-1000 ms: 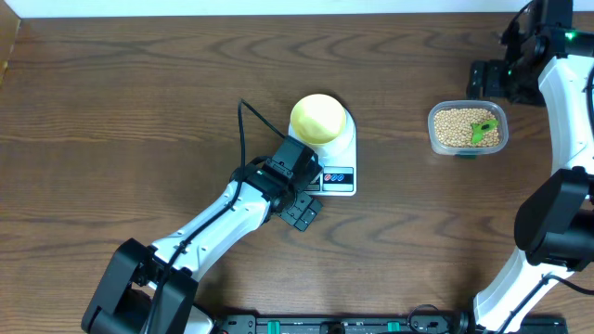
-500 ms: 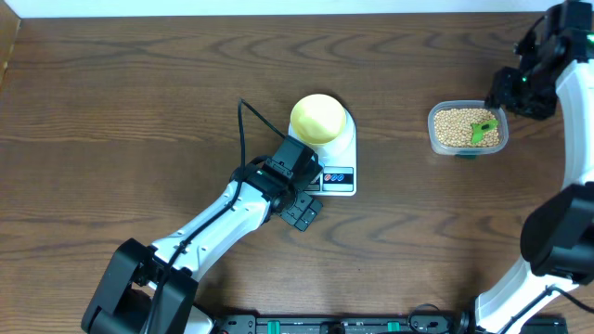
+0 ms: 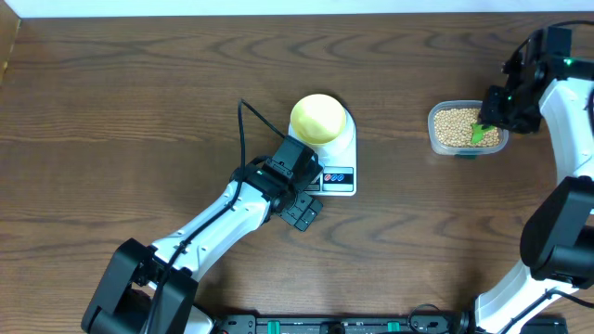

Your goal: Scoop item into bowl and weigh 50g on scale

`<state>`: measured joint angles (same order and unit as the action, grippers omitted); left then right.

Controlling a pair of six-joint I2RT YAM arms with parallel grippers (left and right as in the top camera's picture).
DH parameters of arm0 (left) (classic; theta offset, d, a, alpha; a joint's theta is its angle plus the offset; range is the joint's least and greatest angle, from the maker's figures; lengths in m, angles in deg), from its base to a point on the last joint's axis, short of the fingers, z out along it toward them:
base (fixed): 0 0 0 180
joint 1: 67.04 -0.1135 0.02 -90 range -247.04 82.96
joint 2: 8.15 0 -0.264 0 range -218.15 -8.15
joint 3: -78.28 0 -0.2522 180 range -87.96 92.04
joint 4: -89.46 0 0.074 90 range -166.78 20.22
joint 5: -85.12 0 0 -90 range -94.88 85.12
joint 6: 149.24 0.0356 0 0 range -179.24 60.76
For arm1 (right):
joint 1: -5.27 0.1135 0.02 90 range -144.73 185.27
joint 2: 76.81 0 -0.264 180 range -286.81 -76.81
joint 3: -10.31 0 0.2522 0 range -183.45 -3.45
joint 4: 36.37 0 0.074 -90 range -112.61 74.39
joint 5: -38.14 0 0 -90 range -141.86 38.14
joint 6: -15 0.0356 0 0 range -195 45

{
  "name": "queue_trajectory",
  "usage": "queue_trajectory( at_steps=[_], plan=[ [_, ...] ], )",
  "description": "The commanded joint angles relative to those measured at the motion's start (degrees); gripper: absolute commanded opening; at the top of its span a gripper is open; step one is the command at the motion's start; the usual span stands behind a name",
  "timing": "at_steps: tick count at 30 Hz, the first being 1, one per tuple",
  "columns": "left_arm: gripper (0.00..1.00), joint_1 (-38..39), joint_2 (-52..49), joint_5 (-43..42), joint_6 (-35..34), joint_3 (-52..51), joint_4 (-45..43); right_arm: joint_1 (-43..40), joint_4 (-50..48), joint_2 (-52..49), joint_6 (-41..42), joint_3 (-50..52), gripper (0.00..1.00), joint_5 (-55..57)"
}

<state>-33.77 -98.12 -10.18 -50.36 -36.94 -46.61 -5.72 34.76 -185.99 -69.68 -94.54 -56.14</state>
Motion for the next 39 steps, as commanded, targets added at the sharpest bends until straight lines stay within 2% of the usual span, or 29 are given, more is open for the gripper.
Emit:
queue_trajectory(
  at_steps=[1,12,13,14,15,18,21,25,27,30,33,39],
  plan=[
    [0.98,0.02,-0.37,-0.26,0.48,-0.2,0.15,0.87,-2.34,0.17,0.17,1.99,0.23,-1.05],
    [0.98,0.02,-0.37,-0.26,0.48,-0.2,0.15,1.7,-10.91,0.17,0.17,2.78,0.1,-0.59],
    [0.98,0.02,-0.37,-0.26,0.48,-0.2,0.15,1.7,-11.1,0.17,0.17,2.78,0.11,-0.59],
    [0.98,0.02,-0.37,-0.26,0.48,-0.2,0.15,1.7,-11.06,0.17,0.17,2.78,0.19,-0.59],
    [0.98,0.02,-0.37,-0.26,0.48,-0.2,0.15,1.7,-10.73,0.17,0.17,2.78,0.33,-0.59],
    [0.98,0.02,-0.37,-0.26,0.5,-0.2,0.15,1.66,-7.61,0.24,-0.72,1.79,0.37,-0.61],
    [0.98,0.02,-0.37,-0.26,0.5,-0.2,0.15,1.66,-1.7,0.28,-0.68,-1.27,0.45,-0.63],
    [0.98,0.02,-0.37,-0.26,0.48,-0.2,0.15,1.68,6.64,0.28,-0.02,-2.95,0.46,-0.52],
    [0.98,0.02,-0.37,-0.26,0.48,-0.2,0.15,1.7,8.22,0.2,0.0,-1.97,0.42,1.18],
    [0.98,0.02,-0.37,-0.26,0.48,-0.2,0.15,1.73,5.29,0.2,0.02,-0.11,0.36,1.07],
    [0.98,0.02,-0.37,-0.26,0.5,-0.2,0.15,1.86,2.97,0.2,0.0,0.59,0.19,1.09],
    [0.98,0.02,-0.37,-0.26,0.48,-0.2,0.15,1.97,1.73,0.2,0.0,0.57,0.03,0.07]
  ],
)
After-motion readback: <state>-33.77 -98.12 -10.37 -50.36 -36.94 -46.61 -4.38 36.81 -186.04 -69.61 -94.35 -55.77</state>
